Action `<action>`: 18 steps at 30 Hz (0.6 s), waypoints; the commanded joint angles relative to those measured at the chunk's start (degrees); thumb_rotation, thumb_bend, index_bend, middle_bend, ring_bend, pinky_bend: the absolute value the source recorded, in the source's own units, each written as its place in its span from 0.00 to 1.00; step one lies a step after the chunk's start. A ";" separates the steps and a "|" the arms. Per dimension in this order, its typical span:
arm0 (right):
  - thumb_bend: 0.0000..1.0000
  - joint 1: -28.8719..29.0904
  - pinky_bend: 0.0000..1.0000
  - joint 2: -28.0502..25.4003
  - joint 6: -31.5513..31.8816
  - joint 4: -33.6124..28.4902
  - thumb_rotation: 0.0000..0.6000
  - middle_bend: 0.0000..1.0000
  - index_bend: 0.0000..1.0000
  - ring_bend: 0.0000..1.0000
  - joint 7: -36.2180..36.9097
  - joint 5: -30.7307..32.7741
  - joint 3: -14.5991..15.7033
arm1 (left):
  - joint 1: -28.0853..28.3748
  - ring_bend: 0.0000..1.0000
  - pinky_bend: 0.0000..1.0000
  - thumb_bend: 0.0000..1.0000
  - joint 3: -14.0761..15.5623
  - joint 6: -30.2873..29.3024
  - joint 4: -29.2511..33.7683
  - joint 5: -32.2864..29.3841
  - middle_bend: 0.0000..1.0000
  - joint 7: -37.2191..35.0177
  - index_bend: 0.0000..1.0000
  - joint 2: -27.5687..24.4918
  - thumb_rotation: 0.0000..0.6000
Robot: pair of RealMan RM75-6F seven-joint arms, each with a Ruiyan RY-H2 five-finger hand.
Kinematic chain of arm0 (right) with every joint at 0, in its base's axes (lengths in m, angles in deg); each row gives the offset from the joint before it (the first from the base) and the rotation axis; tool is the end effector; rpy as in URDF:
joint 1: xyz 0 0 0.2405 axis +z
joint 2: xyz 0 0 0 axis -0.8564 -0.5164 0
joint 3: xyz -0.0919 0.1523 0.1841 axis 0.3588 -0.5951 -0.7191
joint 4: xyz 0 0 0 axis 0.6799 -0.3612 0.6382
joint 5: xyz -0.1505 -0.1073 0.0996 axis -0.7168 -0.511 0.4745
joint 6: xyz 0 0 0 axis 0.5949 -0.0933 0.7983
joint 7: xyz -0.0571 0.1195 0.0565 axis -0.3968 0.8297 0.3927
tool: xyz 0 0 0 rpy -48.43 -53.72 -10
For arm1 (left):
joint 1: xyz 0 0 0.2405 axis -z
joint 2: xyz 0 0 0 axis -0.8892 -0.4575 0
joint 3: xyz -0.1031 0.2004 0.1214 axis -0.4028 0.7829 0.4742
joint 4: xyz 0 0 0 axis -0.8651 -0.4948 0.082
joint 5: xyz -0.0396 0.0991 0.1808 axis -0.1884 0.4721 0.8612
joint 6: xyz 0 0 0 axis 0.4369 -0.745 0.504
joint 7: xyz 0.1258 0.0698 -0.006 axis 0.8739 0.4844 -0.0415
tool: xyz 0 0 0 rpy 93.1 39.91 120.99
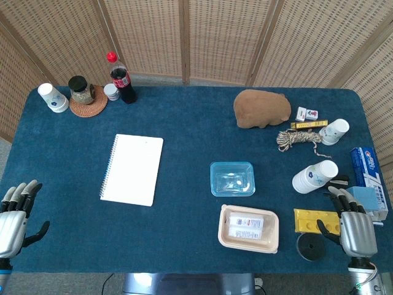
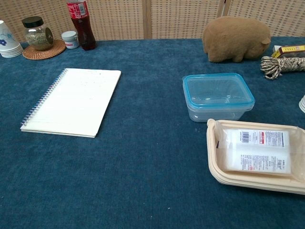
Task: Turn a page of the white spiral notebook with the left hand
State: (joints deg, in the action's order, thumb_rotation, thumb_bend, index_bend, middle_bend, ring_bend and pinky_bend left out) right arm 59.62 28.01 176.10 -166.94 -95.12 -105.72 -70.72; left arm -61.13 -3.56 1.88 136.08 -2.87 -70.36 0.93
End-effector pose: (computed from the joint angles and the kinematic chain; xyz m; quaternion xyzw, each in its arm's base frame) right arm -0.2965 -0.1621 0.1245 0.5576 -0.4000 0.4120 0.5994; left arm -0.2847 0.1447 0.1435 -0.5924 -0.4286 -0.3549 0.5827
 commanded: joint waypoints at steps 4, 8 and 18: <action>0.29 -0.15 0.27 0.13 0.23 0.39 1.00 0.22 0.24 0.17 0.41 0.02 0.14 | 0.64 0.00 0.00 0.30 0.18 1.62 0.11 0.22 0.06 0.55 0.00 0.46 1.00; 0.29 -0.52 0.27 0.08 0.69 0.70 1.00 0.22 0.24 0.17 1.04 -0.07 0.37 | 1.42 0.00 0.00 0.30 0.08 2.82 0.40 0.55 0.06 1.23 0.00 0.49 1.00; 0.29 -2.02 0.27 0.12 2.62 1.88 1.00 0.22 0.24 0.17 3.43 -0.05 0.81 | 9.65 0.00 0.00 0.30 -3.34 13.17 1.12 -0.78 0.05 6.89 0.00 4.70 1.00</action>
State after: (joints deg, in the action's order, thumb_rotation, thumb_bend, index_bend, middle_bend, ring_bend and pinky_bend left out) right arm 57.71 28.12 178.63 -165.17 -91.79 -105.78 -69.97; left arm -54.32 -5.47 11.67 137.27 -2.39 -65.63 3.47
